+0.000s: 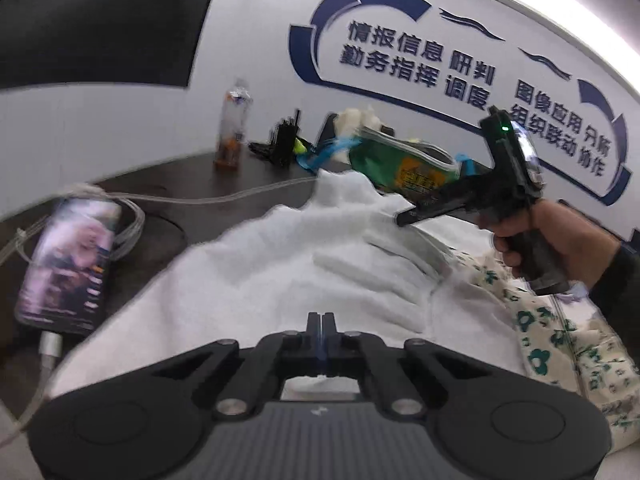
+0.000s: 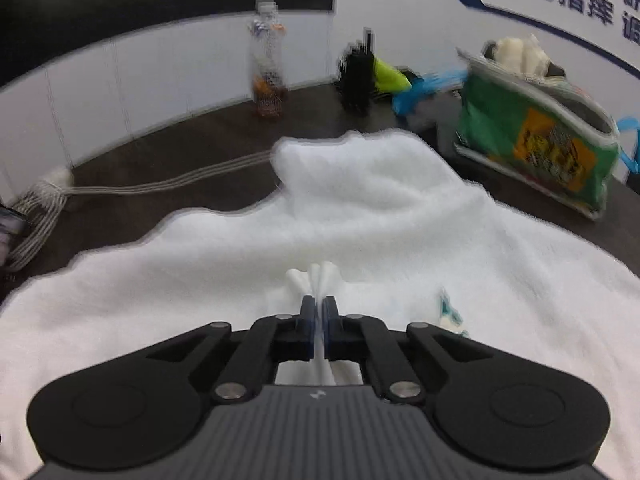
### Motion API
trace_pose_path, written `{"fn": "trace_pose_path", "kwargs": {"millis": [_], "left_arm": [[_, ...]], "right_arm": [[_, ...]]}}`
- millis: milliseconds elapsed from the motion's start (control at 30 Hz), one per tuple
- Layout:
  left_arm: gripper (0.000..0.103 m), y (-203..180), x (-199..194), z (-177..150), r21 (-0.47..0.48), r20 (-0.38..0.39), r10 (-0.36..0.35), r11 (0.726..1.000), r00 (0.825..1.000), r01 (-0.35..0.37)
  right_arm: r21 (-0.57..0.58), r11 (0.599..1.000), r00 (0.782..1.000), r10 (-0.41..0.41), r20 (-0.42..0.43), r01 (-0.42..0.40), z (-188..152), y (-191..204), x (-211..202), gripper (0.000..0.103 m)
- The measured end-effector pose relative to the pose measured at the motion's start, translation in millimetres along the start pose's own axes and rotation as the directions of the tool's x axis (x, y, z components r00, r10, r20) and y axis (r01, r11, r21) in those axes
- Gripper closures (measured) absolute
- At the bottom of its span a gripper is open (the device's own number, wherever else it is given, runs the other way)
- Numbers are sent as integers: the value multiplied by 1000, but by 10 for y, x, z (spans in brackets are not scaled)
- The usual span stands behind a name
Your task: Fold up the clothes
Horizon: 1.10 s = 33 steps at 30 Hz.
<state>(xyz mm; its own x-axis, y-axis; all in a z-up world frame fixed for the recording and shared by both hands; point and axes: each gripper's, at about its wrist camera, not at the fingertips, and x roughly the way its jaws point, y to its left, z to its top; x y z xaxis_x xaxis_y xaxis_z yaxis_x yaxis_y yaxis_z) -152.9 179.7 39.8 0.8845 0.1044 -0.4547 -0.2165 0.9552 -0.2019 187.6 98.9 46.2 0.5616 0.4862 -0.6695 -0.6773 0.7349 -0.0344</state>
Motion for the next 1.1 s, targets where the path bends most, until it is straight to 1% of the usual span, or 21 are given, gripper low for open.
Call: {"fn": "trace_pose_path", "kwargs": {"millis": [33,67,133,167,200,233,267,300,367,433,533,600,633,667,700,733,800,867,933,1033,1100], "left_arm": [[103,42,10,-5,-11,-4,2,1000,1000,-2],[102,95,38,-13,-27,-12,4,1000,1000,-5],[96,209,75,-7,-64,-37,0,998,999,-3],[89,269,56,-4,-75,-31,-39,996,999,37],[78,329,37,-2,-86,-23,-78,993,997,76],[72,385,15,-1,-94,-8,-118,989,993,117],[61,440,-6,1,-101,8,-156,983,988,156],[59,466,-17,5,-107,17,-175,978,984,176],[59,476,-8,18,-104,24,-213,971,977,214],[59,457,-7,36,-111,22,-212,971,977,213],[59,417,-14,63,-122,17,-180,976,983,181],[59,399,-57,60,-107,29,-154,982,988,157],[59,388,-82,62,-93,38,-135,986,990,138],[59,382,-105,65,-79,47,-116,990,992,120],[59,383,-121,72,-70,54,-104,992,993,107],[59,387,-132,86,-64,59,-99,993,993,102],[59,394,-143,115,-63,67,-100,993,993,105],[59,373,-131,147,-62,68,-113,991,991,118],[59,321,-104,178,-51,63,-119,991,991,122],[53,188,5,215,-19,18,-119,993,993,119],[44,86,129,237,7,-33,-120,993,992,120]], "right_arm": [[-14,1000,1000,-4,5,4,7,15,-70,91],[-31,999,1000,-16,3,17,-2,36,-151,70],[-57,998,1000,-22,18,23,-45,79,-370,48],[-70,998,1000,-9,26,11,-85,107,-510,48],[-82,996,999,22,34,-20,-146,141,-688,48],[-89,995,998,58,40,-55,-220,178,-869,48],[-87,991,994,104,38,-100,-309,216,-1031,48],[-89,982,985,169,22,-166,-417,274,-1156,48],[-100,945,950,310,-31,-312,-675,448,-1353,48],[-136,915,925,375,-65,-380,-911,682,-1418,48],[-186,880,899,422,-113,-437,-1118,953,-1362,49],[-208,858,883,447,-145,-469,-1218,1094,-1295,58],[-200,850,872,460,-168,-487,-1240,1126,-1240,80],[-193,844,863,466,-196,-500,-1250,1150,-1199,98],[-197,845,864,461,-202,-497,-1237,1159,-1203,98],[-199,851,872,453,-188,-485,-1200,1154,-1245,102],[-178,862,879,459,-127,-475,-1082,1041,-1372,102],[-151,891,904,425,-52,-428,-943,852,-1476,103],[-138,927,937,350,-15,-349,-874,672,-1467,103],[-43,964,965,261,-14,-262,-898,410,-1288,102],[-26,975,975,218,-38,-219,-979,349,-1193,96]]}}
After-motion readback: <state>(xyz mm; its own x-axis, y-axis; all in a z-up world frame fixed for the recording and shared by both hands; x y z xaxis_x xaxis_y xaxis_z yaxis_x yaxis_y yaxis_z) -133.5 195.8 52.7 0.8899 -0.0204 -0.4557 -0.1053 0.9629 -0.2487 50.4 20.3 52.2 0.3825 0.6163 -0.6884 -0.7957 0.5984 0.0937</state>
